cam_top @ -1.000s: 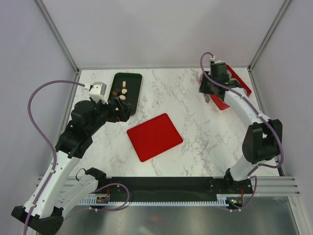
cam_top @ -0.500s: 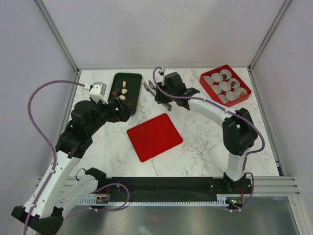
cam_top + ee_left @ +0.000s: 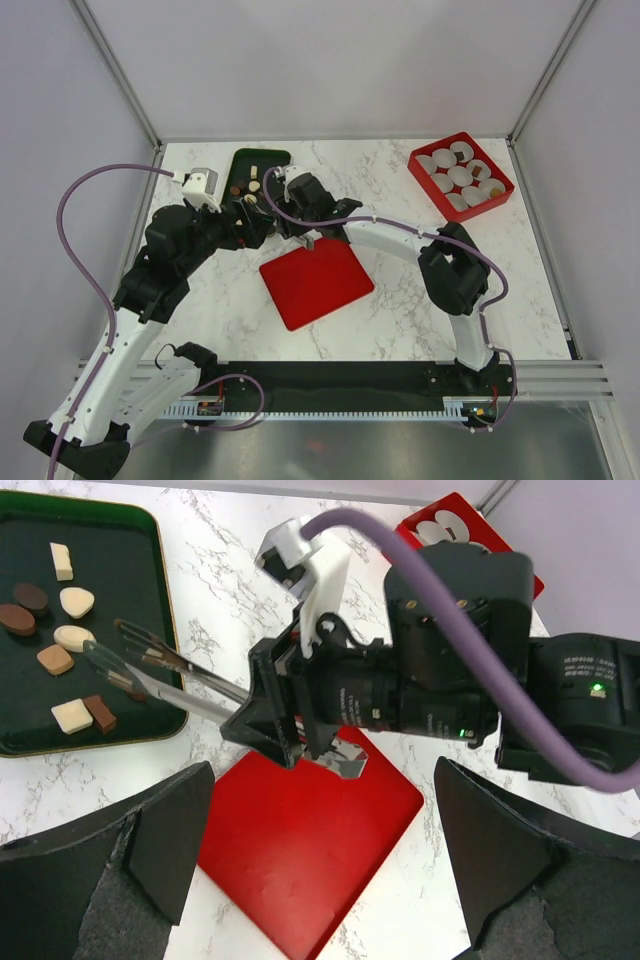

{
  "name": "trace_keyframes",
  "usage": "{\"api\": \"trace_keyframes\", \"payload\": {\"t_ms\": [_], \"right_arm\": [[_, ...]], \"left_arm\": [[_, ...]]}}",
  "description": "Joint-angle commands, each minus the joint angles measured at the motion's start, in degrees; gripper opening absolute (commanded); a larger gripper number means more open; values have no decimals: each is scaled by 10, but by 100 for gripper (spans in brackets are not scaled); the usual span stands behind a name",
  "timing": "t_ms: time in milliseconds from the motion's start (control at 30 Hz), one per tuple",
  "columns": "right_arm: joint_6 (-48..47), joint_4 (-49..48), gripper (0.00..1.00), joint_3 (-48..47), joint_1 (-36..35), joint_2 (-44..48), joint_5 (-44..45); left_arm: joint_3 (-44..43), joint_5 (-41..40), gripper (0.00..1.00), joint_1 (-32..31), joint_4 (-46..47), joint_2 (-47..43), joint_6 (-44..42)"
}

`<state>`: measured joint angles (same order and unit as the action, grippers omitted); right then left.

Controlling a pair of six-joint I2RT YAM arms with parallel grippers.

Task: Pack the chocolate

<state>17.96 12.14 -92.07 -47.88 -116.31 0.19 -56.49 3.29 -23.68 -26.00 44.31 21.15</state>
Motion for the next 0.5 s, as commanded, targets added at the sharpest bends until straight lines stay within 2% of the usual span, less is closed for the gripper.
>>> {"api": "trace_keyframes", "payload": {"t_ms": [0, 467], "right_arm": [[-10, -19, 50, -30, -8, -10, 30], [-28, 17, 53, -51, -31, -44, 80]], "left_arm": [[0, -3, 100, 3, 26, -5, 8], [0, -2, 100, 4, 26, -7, 8]]}}
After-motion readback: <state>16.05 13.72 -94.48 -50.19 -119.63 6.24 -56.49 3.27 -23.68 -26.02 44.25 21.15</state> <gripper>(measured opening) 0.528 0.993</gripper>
